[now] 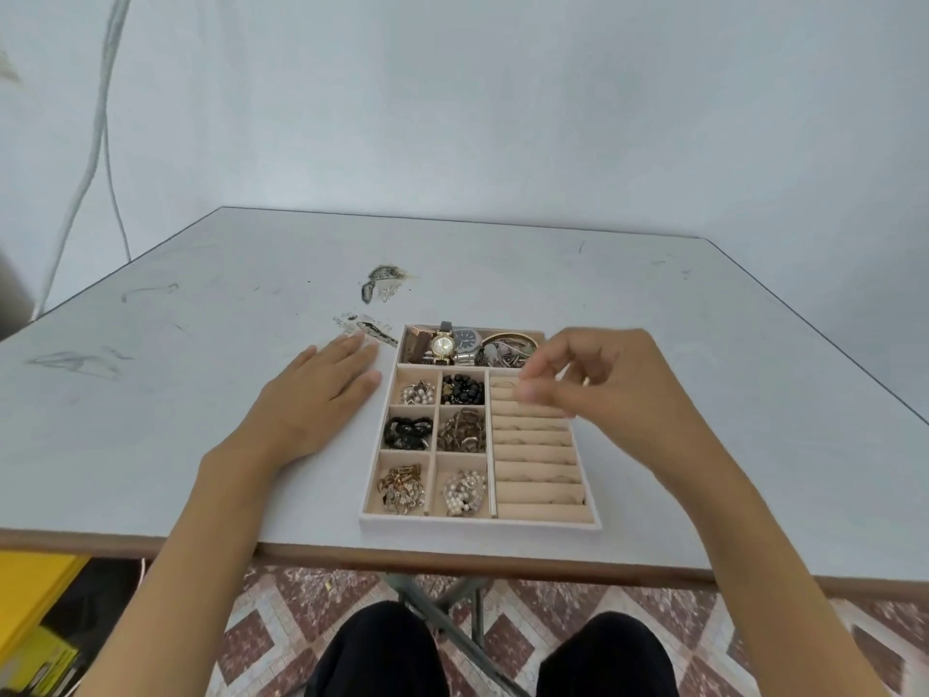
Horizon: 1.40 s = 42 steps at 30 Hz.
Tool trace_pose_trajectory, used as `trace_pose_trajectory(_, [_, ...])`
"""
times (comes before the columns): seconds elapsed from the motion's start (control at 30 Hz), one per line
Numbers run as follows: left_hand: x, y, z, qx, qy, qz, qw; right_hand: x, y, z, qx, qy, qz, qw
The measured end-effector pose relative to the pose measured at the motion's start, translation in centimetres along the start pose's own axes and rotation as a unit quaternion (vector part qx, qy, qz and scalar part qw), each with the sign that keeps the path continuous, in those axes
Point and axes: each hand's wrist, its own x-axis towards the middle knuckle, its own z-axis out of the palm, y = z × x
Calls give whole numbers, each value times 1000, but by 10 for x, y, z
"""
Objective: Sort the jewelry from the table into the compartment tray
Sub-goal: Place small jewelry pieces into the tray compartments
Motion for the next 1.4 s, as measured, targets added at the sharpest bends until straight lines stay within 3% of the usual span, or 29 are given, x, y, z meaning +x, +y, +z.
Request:
trace_pose_trajectory(0.23, [0, -2, 0, -12, 9, -1, 1000, -50, 2, 16, -2, 1, 20, 1000])
trace_pose_trajectory(0.57, [1, -5, 1, -25, 19, -3, 1000, -58, 11, 27, -95, 28, 33, 995])
trace_pose_trajectory(0.7, [1, -5, 1, -31, 20, -3, 999, -56, 12, 24, -62, 1, 37, 997])
trace_pose_trajectory(1.4, [-6, 7, -5, -43, 25, -30, 998, -54, 16, 31, -87, 50, 46, 994])
